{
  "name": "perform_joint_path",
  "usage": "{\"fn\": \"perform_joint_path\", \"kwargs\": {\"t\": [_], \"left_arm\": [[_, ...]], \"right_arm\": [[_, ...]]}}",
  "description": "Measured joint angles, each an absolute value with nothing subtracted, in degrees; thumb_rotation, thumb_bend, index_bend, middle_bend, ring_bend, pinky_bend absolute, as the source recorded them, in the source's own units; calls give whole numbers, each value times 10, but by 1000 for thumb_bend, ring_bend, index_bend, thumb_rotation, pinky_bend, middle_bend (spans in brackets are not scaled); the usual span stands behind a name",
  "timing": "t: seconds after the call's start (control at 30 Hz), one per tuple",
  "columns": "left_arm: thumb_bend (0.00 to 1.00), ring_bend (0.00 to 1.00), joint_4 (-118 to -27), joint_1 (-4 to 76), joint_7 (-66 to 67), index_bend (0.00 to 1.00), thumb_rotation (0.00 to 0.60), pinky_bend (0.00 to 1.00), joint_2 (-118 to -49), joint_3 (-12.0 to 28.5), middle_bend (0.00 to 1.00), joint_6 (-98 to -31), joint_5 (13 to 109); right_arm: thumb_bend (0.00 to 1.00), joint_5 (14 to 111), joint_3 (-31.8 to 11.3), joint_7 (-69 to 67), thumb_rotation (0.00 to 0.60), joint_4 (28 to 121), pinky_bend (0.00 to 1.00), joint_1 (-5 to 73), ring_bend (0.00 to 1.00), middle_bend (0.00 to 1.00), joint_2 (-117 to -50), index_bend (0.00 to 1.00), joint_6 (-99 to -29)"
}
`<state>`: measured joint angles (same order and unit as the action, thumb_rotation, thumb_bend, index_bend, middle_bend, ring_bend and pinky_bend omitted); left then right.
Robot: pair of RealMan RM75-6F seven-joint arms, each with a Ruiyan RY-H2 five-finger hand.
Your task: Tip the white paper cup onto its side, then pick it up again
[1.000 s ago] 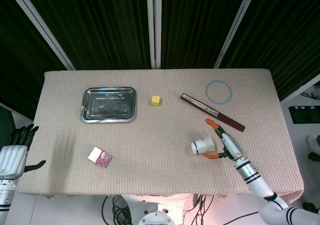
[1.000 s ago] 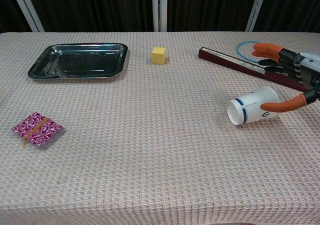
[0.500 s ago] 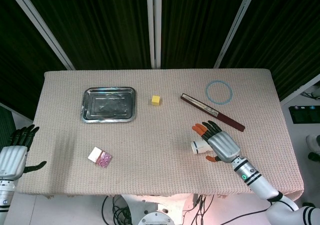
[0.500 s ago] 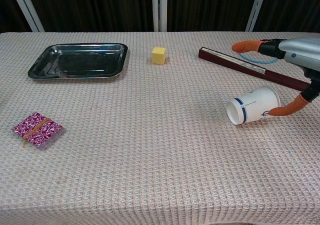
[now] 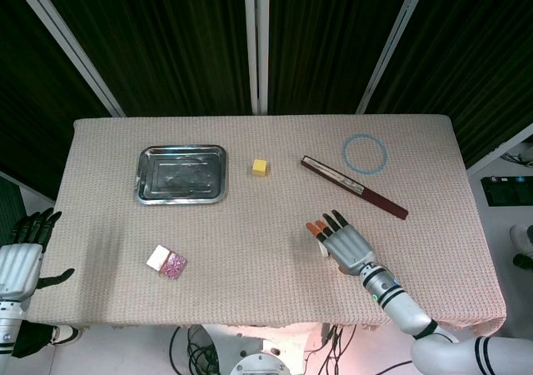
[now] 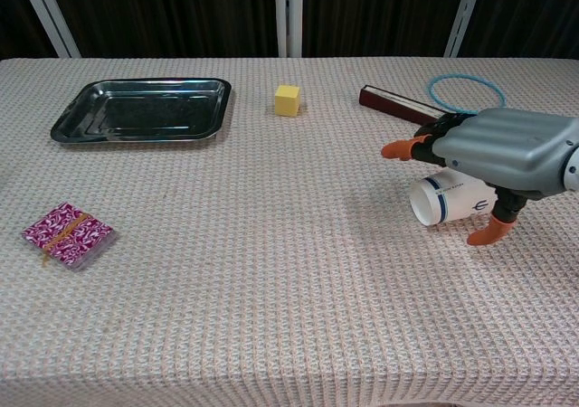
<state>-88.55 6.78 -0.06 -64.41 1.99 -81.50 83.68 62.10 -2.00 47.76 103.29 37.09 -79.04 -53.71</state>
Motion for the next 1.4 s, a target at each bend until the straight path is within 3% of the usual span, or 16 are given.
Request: {"fn": "perform_joint_path", "kwargs": {"t": [0.4,0.6,0.8,0.97,1.2,1.4], "left_arm": [[84,0,-877,67,-12,56,600,72,-645,19,15,-810,832],[84,0,-873,66,-17,56,600,73,-645,19,15,-809,833],[84,0,-871,65,-21,56,600,73,-645,19,15,-809,831],[84,0,-871,65,-21,56,600,72,-645,19,15,-808,831],[84,0,-865,64,-25,56,600,73,-648,19,15,-808,832],[80,0,-865,66,-22,56,600,75,-649,19,15,-810,837]], "right_arm": [[75,602,-10,525,600,1014,0,382,0,254,-827,158,-586],[126,599,-7,539,600,1001,0,385,3,369,-845,275,-605],[154,615,-2,543,600,981,0,386,91,501,-860,433,-620],[155,641,-6,513,600,981,0,381,109,515,-858,452,-634],[150,691,-29,333,600,977,0,361,105,516,-852,458,-658],[163,743,-42,1,600,910,0,330,87,515,-882,478,-696]]}}
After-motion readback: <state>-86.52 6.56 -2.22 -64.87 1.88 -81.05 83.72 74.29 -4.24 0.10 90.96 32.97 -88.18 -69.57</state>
